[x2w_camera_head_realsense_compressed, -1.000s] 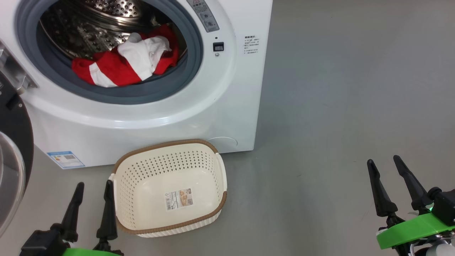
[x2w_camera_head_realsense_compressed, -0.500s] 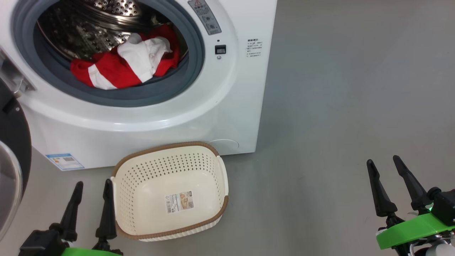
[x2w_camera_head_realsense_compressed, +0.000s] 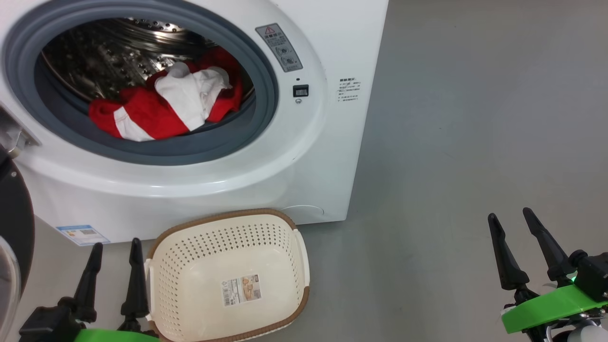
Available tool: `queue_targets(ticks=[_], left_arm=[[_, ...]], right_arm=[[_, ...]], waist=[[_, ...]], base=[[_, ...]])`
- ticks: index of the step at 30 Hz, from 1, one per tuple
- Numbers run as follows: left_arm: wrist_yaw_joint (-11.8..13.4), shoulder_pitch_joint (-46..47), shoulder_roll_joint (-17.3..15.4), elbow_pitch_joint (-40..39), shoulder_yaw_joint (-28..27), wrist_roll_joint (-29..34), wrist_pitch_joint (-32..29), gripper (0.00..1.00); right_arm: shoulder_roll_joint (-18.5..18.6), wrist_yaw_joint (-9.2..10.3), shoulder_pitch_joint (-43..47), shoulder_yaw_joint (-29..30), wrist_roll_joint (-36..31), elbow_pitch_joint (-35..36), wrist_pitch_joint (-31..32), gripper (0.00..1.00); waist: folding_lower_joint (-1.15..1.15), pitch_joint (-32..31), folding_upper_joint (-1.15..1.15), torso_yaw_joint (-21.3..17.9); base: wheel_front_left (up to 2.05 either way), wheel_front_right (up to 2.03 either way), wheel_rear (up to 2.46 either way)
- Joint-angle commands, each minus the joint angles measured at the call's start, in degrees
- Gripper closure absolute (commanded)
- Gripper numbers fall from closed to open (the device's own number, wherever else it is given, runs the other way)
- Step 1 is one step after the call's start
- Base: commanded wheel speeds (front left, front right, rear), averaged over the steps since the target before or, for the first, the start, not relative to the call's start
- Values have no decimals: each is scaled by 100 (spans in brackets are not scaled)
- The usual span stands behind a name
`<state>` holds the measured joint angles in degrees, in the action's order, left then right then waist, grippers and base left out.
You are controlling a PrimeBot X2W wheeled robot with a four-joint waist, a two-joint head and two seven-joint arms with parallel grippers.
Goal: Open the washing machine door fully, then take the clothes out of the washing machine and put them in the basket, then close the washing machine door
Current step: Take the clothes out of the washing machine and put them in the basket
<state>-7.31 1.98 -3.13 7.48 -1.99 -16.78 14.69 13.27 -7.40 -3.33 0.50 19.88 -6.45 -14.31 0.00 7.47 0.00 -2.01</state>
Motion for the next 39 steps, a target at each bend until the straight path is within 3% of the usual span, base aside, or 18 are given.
queue_targets(ticks=[1,9,18,30,39], left_arm=[[-18,205,-50,-138,-181,48,30,0],[-18,236,-44,-131,-138,87,30,0],[-18,643,-117,443,106,96,30,0],[-18,2515,-547,2204,334,162,28,0],[57,4035,-827,3561,379,239,-366,0]], right_arm=[[115,-9,-49,-145,-43,119,-69,0],[103,-9,-93,-164,-28,112,-69,0],[67,-9,-215,-209,-28,144,-69,0],[-77,-9,-572,-445,7,125,-69,0],[-238,-9,-815,-609,41,73,-69,0]], waist=[[0,16,0,0],[0,74,0,-15],[0,303,0,-78],[0,883,0,-409],[0,1229,0,-743]], base=[[20,-20,0],[1,-1,0],[0,0,0],[0,0,0],[0,0,0]])
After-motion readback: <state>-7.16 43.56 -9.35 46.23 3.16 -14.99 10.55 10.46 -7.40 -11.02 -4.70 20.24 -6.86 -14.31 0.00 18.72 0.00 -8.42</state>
